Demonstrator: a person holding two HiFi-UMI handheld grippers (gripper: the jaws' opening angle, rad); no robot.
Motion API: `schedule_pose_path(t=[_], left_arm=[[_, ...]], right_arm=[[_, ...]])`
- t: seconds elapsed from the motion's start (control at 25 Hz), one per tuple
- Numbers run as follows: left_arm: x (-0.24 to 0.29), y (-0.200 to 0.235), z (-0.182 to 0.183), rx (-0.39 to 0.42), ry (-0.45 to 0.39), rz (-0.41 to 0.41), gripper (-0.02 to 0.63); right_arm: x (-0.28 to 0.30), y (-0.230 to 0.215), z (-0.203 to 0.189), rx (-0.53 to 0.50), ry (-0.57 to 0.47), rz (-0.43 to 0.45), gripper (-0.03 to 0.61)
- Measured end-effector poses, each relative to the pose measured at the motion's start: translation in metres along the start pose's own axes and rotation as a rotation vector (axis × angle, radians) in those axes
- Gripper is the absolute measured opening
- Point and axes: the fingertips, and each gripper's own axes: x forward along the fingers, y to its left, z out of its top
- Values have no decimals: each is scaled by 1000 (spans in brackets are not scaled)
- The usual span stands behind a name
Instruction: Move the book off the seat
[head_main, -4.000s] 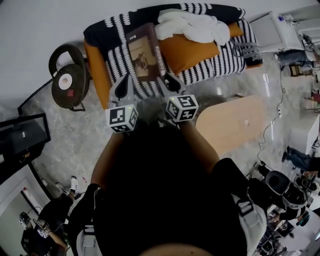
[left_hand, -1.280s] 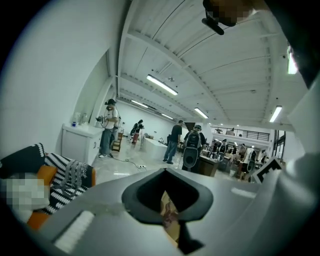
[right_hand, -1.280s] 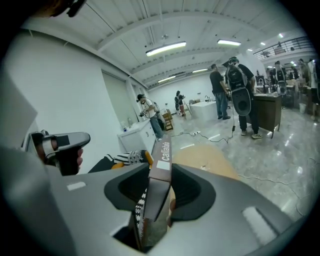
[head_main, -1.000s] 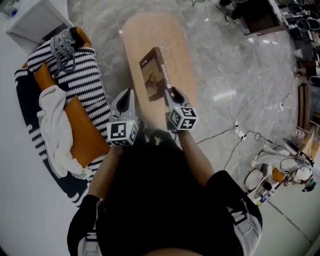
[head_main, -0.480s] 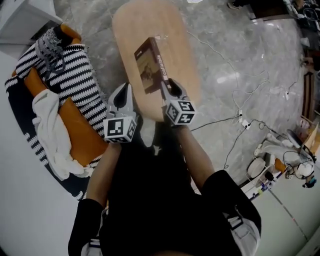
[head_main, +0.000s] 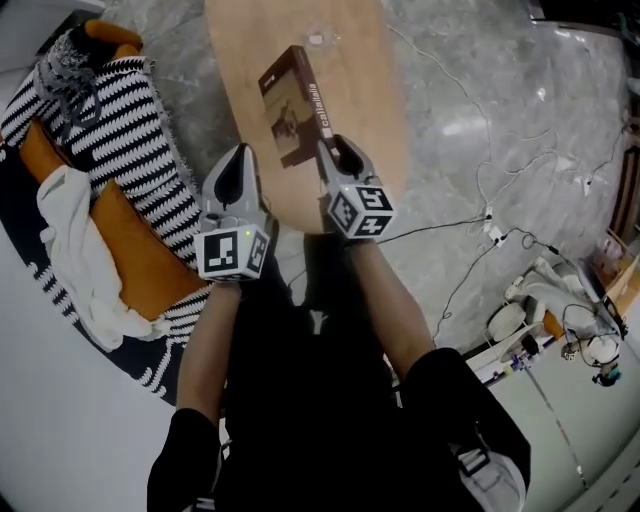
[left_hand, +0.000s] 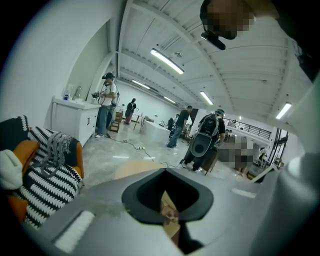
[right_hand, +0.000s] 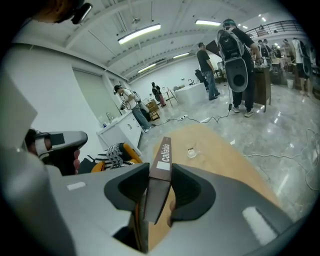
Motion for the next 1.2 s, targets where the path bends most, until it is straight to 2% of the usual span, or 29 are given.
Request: schedule_pose_path(t=[0.24, 0.48, 1.2], left_arm=[[23, 9, -41, -22, 34, 13, 6], [38, 7, -74, -26, 55, -8, 6], [36, 7, -121, -41, 76, -28, 6]], right_arm=[[22, -24, -16, 30, -1, 0, 149], [38, -36, -29, 73, -15, 19, 149], [48, -60, -86, 71, 13, 32, 155]])
